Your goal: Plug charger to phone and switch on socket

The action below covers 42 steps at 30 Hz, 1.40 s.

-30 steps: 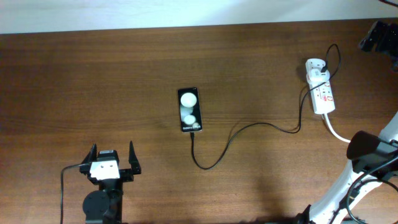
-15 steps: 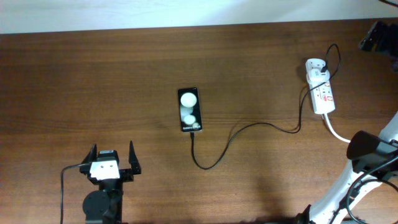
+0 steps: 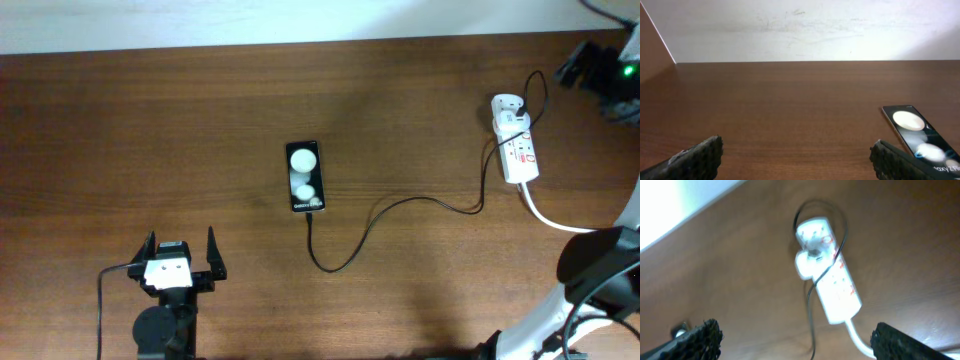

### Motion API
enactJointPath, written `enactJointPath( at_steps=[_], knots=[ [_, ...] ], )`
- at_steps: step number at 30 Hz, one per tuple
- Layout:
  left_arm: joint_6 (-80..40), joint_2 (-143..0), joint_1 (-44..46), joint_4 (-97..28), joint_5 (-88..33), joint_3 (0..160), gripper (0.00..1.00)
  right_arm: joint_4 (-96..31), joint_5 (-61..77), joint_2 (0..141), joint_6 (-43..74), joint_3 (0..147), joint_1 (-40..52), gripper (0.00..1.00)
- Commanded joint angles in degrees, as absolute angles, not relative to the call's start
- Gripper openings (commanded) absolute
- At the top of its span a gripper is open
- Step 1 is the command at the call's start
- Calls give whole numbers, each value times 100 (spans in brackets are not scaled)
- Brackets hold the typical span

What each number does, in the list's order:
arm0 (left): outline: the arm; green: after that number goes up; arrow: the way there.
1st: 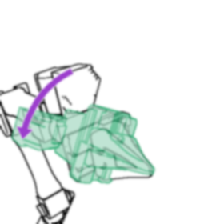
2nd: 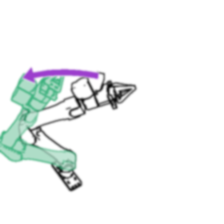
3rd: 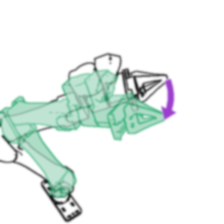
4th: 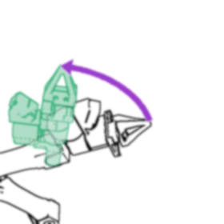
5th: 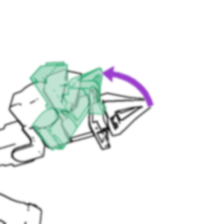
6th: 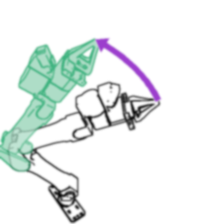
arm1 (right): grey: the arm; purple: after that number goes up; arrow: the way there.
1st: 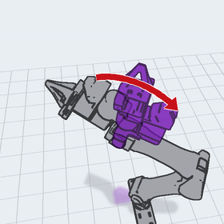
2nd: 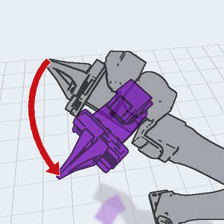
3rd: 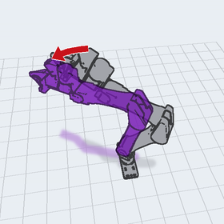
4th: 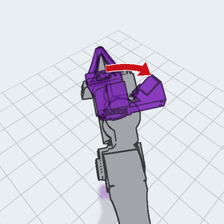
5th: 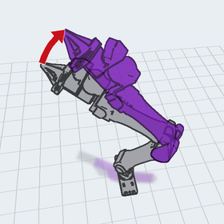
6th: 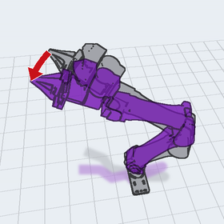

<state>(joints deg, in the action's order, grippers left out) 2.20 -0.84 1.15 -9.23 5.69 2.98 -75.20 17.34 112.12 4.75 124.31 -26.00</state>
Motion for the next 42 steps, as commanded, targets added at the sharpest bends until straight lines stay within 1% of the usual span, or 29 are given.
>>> enactJointPath(
  at_steps=[1, 4, 6, 10, 14, 21, 23, 27, 29, 34, 37, 39, 41, 42],
  knots=[
    [314, -30, 84, -932, 489, 272, 99, -6692, 1929, 10304, 523, 10938, -2174, 99],
    [314, -30, 84, -932, 489, 272, 99, -5804, 1929, 9865, 523, 9904, -1710, 99],
    [311, -30, 84, -932, 489, 272, 99, -4700, 1879, 9406, 521, 9065, -1223, 99],
    [311, -30, 84, -932, 491, 272, 99, -3028, 1330, 8412, 519, 7605, -666, 99],
    [314, -30, 84, -932, 491, 272, 99, -1900, 993, 7142, 497, 6224, -526, 99],
    [311, -30, 84, -932, 489, 272, 99, -775, 917, 5229, 497, 4600, -526, 99],
    [314, -30, 84, -932, 489, 272, 99, -285, 919, 4744, 497, 3872, -526, 99],
    [314, -30, 84, -930, 489, 272, 99, 1096, 913, 3581, 495, 2071, -526, 99],
    [314, -30, 84, -932, 489, 272, 99, 1297, 869, 3094, 497, 1518, -526, 99],
    [314, -30, 84, -932, 489, 272, 99, 1313, 764, 1170, 497, 126, -526, 99],
    [314, -30, 84, -932, 489, 272, 99, 506, 648, 451, 475, 32, -521, 99],
    [311, -30, 84, -932, 491, 272, 99, 207, 558, 250, 475, 32, -519, 99],
    [314, -30, 84, -932, 491, 272, 99, -425, 499, 14, 342, 32, -519, 99],
    [314, -30, 84, -932, 491, 272, 99, -414, 480, 16, 327, 32, -521, 99]
  ],
)
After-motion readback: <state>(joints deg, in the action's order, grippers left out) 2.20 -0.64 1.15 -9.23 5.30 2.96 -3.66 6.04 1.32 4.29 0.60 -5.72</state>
